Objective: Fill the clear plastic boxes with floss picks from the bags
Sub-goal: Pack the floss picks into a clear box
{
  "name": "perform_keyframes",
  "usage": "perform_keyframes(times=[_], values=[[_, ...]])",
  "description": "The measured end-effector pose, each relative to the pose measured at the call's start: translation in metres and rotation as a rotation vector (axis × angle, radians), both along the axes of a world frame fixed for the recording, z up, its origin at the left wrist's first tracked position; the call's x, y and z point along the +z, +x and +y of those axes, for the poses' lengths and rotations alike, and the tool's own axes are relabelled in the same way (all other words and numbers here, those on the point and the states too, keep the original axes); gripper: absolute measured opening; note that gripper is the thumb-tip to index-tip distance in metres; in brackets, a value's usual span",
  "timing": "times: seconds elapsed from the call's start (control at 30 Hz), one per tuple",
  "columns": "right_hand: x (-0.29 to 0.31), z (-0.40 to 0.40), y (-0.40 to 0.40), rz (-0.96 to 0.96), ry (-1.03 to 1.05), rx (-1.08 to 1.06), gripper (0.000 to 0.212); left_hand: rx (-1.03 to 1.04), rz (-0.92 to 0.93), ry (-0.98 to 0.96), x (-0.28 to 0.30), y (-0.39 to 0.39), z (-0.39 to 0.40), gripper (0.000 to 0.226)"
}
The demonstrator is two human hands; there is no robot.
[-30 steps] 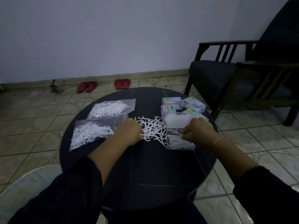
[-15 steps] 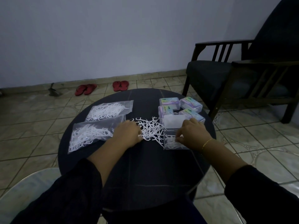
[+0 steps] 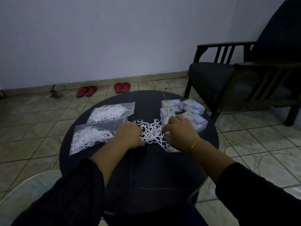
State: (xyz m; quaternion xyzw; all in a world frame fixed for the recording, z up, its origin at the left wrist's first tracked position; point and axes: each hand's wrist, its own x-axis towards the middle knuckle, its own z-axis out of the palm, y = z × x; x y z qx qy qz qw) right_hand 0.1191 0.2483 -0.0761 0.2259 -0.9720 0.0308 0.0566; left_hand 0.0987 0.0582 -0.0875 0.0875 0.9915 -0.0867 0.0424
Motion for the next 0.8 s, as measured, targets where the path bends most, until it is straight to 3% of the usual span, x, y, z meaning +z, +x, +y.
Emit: perform_keyframes(times=[0.2,0.43,0.6,0.8], values=[[-0.004,-0.036,-0.016,0.135,0.269,0.115,0.032,0.032,-0.007,-0.014,0.001,-0.004,0.0,0.059],[-0.006,-0.053,-0.034,0.111,0.42,0.13,0.037,0.105,-0.007,0.076,-0.001,-0.012,-0.005,0.074],[-0.011,-0.058,-0.043,0.079,0.469,0.158,0.039,0.08,-0.054,-0.003,0.001,-0.014,-0.007,0.059],[-0.01,-0.055,-0.045,0.128,0.435,0.219,0.031,0.028,-0.038,0.036,0.006,-0.01,-0.004,0.044]])
